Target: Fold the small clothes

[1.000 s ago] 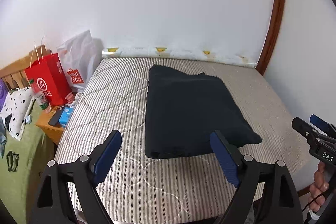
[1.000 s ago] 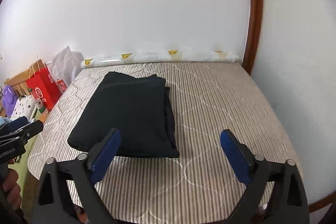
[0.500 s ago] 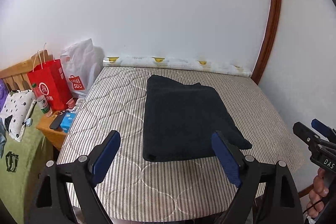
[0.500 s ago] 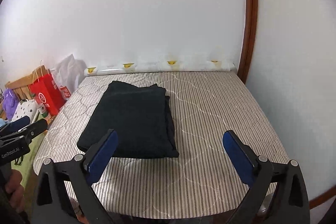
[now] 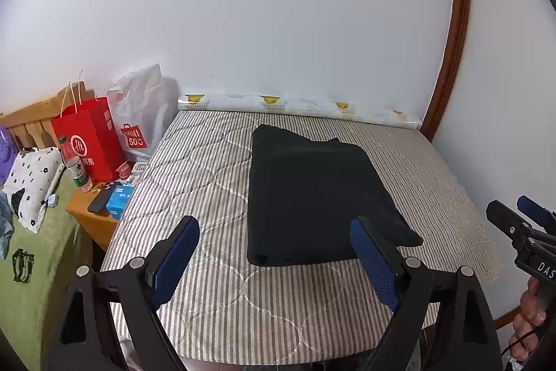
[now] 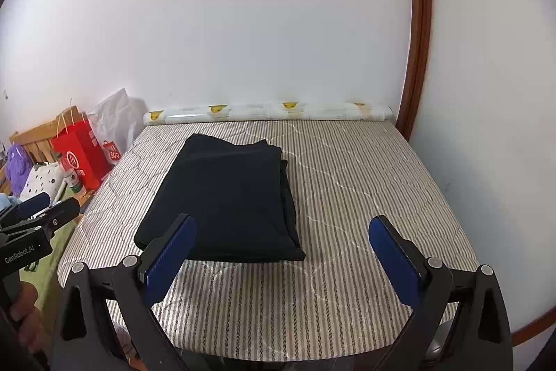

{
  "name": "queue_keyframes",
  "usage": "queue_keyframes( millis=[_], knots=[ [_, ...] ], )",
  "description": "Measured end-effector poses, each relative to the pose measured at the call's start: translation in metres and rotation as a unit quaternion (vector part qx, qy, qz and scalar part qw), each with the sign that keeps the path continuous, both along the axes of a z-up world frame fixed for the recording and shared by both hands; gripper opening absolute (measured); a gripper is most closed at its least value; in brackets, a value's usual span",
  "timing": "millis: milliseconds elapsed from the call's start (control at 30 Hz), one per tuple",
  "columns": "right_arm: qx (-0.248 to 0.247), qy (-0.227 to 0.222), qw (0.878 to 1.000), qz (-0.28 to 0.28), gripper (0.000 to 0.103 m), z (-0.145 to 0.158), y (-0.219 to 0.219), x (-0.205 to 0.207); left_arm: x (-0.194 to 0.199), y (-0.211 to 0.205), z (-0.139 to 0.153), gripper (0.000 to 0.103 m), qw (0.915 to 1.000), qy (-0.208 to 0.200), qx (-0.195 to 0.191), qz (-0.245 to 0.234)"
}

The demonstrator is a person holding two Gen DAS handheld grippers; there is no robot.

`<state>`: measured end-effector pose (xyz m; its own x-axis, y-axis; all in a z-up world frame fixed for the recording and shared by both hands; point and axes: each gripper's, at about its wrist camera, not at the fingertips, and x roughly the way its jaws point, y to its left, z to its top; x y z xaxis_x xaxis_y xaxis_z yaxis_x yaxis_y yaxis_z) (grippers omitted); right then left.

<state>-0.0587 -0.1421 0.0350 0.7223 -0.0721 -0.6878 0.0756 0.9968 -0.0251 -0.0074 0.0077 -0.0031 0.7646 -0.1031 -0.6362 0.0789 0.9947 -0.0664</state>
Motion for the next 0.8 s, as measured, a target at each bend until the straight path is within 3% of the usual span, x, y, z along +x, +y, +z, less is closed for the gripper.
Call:
queue_keyframes(
  millis=[800],
  knots=[
    [0.011, 0.0, 1.0, 0.002, 0.099, 0.0012, -0.0033, -0.0006, -0.0009, -0.0006, -0.0006, 0.088, 1.0, 0.003, 0.004, 0.001]
  ],
)
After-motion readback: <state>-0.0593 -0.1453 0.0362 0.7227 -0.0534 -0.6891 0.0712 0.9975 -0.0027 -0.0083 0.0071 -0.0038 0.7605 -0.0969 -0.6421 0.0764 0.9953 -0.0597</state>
